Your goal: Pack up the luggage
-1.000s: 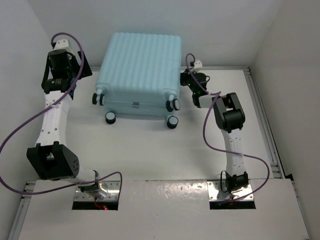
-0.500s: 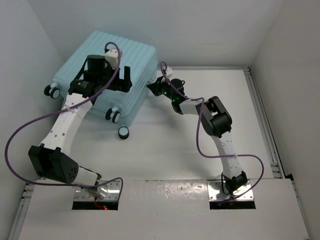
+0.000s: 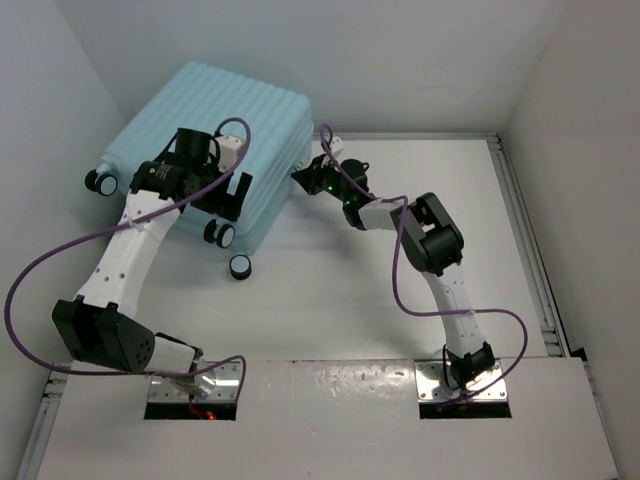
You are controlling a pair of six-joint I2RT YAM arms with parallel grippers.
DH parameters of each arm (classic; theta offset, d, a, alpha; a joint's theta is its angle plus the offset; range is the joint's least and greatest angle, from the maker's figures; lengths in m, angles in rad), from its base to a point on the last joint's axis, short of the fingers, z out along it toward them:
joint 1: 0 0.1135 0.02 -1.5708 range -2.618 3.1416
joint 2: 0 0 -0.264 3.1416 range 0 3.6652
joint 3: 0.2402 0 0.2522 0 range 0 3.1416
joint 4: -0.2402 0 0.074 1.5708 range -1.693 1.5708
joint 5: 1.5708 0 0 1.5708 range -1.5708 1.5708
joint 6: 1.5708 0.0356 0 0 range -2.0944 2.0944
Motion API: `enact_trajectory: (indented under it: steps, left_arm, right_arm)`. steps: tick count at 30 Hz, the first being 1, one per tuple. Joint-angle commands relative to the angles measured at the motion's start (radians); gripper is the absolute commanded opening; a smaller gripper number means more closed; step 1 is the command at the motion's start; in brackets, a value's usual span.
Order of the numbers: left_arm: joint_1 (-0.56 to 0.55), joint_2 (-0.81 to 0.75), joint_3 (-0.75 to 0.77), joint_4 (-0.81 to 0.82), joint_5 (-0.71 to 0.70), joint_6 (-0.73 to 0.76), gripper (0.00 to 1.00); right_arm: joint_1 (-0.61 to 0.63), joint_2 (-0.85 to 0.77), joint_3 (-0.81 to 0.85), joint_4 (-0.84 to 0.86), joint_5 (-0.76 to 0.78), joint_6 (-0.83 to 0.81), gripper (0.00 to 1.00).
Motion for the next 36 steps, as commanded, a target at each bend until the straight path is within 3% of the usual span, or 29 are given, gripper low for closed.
enact_trajectory:
  steps: [1, 7, 11, 13, 18, 20, 24, 27, 29, 36]
  left_arm:
    - [-0.053, -0.045, -0.065, -0.105, 0.022, 0.059, 1.0]
    - [-0.1, -0.056, -0.168, -0.024, 0.013, -0.014, 0.96]
    - [-0.123, -0.025, -0.21, 0.047, -0.035, -0.047, 0.82]
    - [-0.142, -0.004, -0.222, 0.059, -0.062, -0.047, 0.7]
    - [-0.151, -0.004, -0.26, 0.091, -0.127, -0.047, 0.57]
    - [-0.151, -0.013, -0.261, 0.091, -0.115, -0.047, 0.48]
    - [-0.203, -0.063, -0.32, 0.12, -0.105, 0.029, 0.17]
    - [-0.228, -0.117, -0.371, 0.139, -0.131, 0.078, 0.05]
    - [-0.24, -0.143, -0.395, 0.15, -0.156, 0.1, 0.0]
    - [-0.251, -0.194, -0.466, 0.182, -0.19, 0.173, 0.0]
  right_arm:
    - [0.012, -0.079, 0.008, 0.159, -0.063, 0.017, 0.0]
    - [-0.009, -0.103, -0.03, 0.163, -0.05, 0.017, 0.0]
    - [-0.028, -0.126, -0.075, 0.175, -0.063, 0.017, 0.0]
    - [-0.042, -0.14, -0.092, 0.178, -0.068, 0.014, 0.0]
    - [-0.066, -0.171, -0.145, 0.19, -0.086, 0.003, 0.0]
    - [-0.074, -0.174, -0.156, 0.192, -0.088, 0.0, 0.0]
    - [-0.085, -0.189, -0.187, 0.195, -0.089, -0.004, 0.0]
    - [-0.097, -0.207, -0.223, 0.201, -0.089, -0.009, 0.0]
    - [-0.114, -0.217, -0.265, 0.205, -0.092, -0.009, 0.0]
    - [-0.201, -0.312, -0.403, 0.216, -0.137, -0.027, 0.0]
